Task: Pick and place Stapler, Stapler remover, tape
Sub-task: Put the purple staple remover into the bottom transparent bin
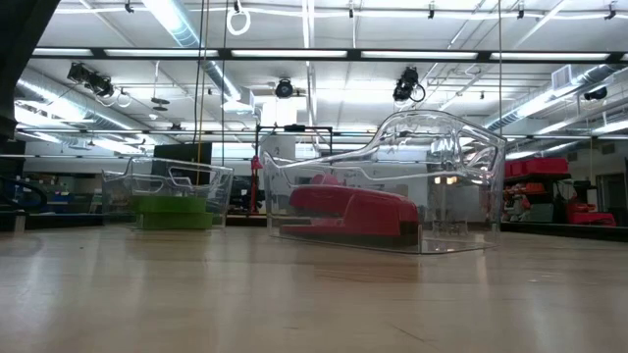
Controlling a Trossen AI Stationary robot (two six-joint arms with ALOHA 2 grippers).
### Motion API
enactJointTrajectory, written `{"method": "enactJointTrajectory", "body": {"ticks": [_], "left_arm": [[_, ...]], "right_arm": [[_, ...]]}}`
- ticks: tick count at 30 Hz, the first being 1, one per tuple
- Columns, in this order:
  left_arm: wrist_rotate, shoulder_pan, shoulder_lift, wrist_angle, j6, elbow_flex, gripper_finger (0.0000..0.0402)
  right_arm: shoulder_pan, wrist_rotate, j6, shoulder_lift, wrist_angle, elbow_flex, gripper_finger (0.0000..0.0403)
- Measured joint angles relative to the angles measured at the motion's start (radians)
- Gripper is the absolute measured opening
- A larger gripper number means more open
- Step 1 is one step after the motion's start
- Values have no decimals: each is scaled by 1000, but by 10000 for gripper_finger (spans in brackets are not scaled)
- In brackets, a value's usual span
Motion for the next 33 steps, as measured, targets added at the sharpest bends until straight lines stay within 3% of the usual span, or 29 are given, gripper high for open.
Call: {"method": "enactJointTrajectory", "body": {"ticks": [12,33], "left_arm": [[0,0,0,-1,0,0,4],[1,0,0,-1,-3,0,6]], "right_arm": [[216,86,9,191,-37,0,0],[472,104,8,520,-51,0,0]]}}
